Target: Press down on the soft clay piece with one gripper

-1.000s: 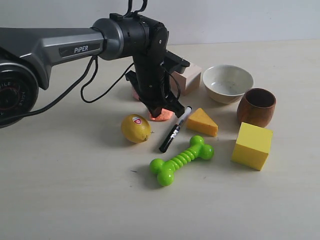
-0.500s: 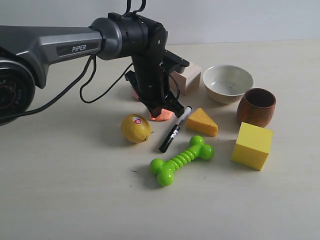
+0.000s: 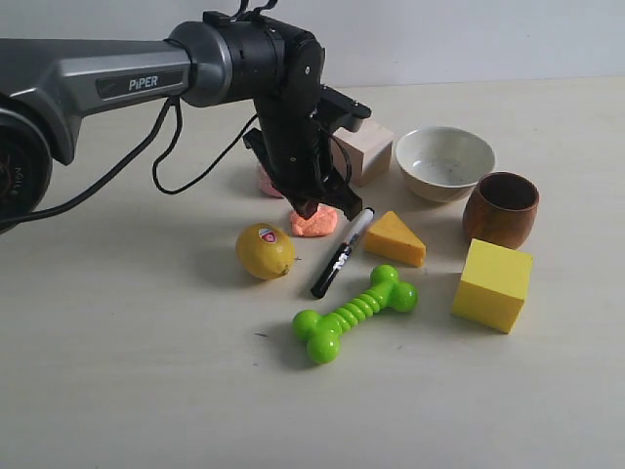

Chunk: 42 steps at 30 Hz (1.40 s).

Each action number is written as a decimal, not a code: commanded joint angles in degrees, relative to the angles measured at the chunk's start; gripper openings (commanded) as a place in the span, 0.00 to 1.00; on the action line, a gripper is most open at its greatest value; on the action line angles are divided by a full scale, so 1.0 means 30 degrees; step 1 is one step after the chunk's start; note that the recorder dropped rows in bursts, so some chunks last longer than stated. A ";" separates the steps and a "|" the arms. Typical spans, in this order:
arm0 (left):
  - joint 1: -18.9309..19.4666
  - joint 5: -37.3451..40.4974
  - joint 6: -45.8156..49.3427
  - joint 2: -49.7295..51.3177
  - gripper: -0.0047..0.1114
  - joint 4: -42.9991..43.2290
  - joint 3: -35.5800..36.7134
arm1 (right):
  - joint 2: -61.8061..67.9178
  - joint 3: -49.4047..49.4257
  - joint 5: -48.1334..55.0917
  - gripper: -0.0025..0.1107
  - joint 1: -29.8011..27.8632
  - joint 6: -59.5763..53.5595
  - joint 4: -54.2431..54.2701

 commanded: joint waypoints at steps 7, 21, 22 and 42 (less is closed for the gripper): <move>0.0020 -0.0047 -0.0103 -0.0588 0.04 0.0000 0.0025 | -0.0105 0.0100 -0.0252 0.02 0.0037 -0.0021 0.0066; 0.0020 -0.4792 -0.0538 -0.4832 0.04 -0.0348 0.4851 | -0.0105 0.0100 -0.0252 0.02 0.0037 -0.0021 0.0066; 0.0020 -0.5689 -0.0572 -0.5596 0.04 -0.0387 0.5902 | -0.0105 0.0100 -0.0252 0.02 0.0037 -0.0021 0.0066; 0.0408 -1.4694 -0.1648 -2.3328 0.04 -0.0685 2.0476 | -0.0105 0.0100 -0.0252 0.02 0.0037 -0.0021 0.0066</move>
